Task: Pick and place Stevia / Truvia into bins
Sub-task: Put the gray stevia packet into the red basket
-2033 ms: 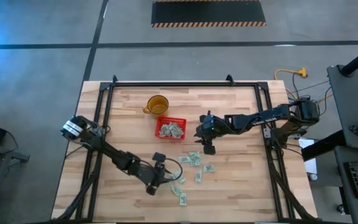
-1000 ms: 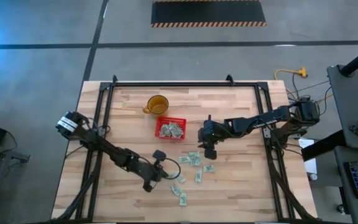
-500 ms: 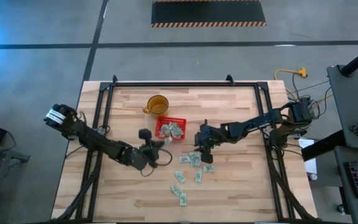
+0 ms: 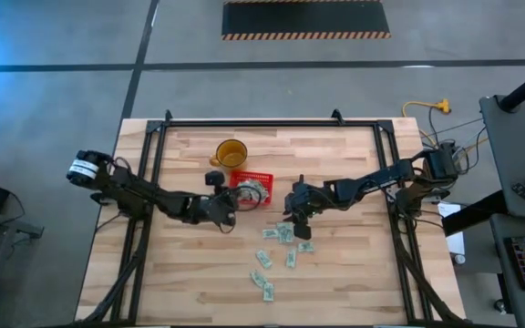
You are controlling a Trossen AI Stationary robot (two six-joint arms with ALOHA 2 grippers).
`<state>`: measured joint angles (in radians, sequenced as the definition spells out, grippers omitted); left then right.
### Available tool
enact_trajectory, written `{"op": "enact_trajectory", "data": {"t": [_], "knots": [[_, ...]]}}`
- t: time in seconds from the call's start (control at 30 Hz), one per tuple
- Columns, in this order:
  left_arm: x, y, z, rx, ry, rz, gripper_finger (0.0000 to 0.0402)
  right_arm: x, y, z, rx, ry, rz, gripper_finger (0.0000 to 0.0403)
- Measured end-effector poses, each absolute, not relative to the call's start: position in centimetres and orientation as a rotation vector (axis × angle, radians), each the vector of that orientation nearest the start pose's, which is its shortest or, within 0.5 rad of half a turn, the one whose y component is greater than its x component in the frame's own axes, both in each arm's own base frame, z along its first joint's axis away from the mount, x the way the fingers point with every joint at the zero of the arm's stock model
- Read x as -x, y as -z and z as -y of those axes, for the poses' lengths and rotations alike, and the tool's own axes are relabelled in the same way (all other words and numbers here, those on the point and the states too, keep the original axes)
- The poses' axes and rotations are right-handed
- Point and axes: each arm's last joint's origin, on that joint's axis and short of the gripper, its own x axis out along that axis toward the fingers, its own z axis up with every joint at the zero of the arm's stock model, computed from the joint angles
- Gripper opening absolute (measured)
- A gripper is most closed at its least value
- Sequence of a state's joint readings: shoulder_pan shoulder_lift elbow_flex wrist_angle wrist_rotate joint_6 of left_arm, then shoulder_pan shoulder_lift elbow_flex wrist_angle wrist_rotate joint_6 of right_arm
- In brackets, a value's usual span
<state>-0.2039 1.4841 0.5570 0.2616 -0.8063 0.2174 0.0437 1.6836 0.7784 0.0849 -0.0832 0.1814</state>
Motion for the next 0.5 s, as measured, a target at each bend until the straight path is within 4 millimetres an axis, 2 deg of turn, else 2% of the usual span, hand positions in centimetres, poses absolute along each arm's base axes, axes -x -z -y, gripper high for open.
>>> {"op": "enact_trajectory", "data": {"t": [0.17, 0.3, 0.5], "knots": [[-26.0, -15.1, 3.3, -0.527, -0.485, -0.666, 0.0099, -31.4, -13.9, -2.0, -0.235, -0.042, -0.835, 0.0101], [-26.0, -15.1, 3.3, -0.521, -0.487, -0.663, 0.0147, -31.3, -13.6, -2.9, -0.241, -0.105, -0.852, 0.0109], [-25.8, -15.0, 3.7, -0.487, -0.486, -0.659, 0.0183, -31.3, -13.0, -3.3, -0.206, -0.126, -0.872, 0.0118]]}}
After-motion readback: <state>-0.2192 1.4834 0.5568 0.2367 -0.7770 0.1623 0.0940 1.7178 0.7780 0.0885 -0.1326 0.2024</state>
